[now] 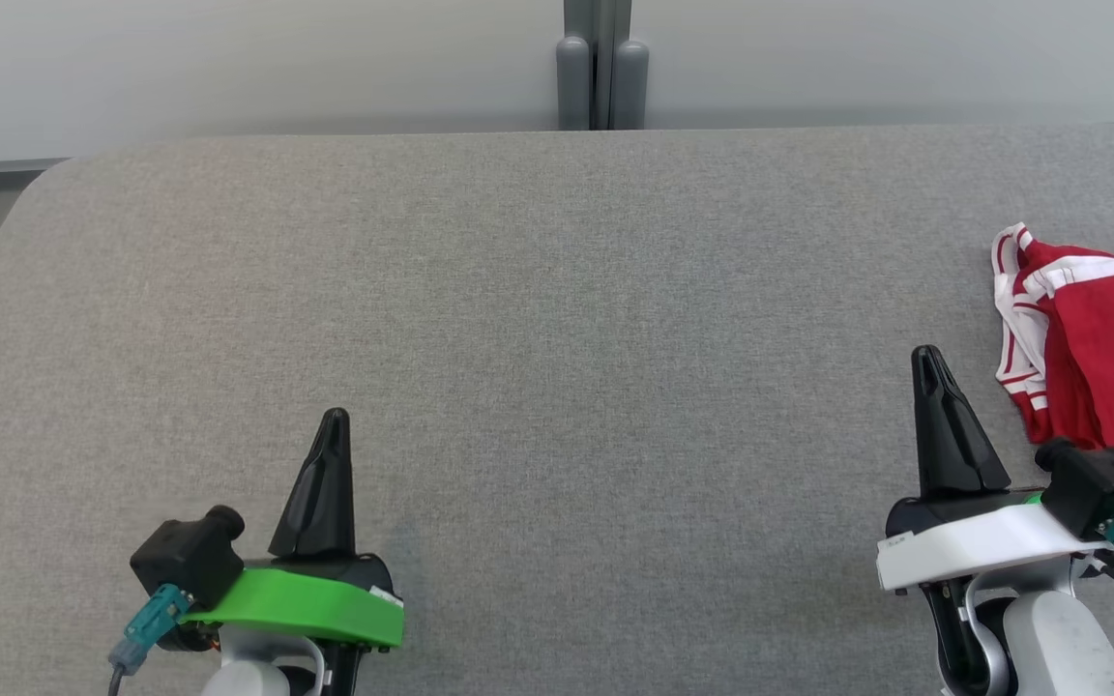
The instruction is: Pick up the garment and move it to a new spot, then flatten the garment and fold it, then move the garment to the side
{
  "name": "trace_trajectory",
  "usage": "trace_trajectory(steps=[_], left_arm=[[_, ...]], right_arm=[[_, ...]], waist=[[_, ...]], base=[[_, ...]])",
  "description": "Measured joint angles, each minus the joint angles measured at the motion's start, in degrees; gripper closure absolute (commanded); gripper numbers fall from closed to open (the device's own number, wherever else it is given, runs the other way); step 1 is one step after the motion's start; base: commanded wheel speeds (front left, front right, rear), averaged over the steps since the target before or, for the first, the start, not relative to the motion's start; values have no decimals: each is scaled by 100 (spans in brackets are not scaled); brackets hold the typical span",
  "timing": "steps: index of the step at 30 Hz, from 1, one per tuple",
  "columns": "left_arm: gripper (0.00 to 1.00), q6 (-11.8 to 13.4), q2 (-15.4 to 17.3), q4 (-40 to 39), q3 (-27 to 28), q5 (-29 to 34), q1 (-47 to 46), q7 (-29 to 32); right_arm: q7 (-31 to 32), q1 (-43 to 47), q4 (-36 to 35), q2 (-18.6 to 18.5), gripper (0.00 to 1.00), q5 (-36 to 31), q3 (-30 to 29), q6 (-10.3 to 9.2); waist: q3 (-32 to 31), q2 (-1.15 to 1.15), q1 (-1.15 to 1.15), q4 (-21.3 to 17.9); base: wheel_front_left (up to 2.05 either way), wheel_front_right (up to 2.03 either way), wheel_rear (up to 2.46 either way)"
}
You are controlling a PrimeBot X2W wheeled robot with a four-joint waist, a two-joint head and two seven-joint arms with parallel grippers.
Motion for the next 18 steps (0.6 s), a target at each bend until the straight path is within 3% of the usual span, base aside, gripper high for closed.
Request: trace_trajectory(steps=[18], left_arm=[[100,-69,97,198,267,-1652,-4,349]], right_arm=[[361,-7,252,-99,100,1960,-30,0]], waist=[[-94,0,0,-48]], base=[[0,0,0]])
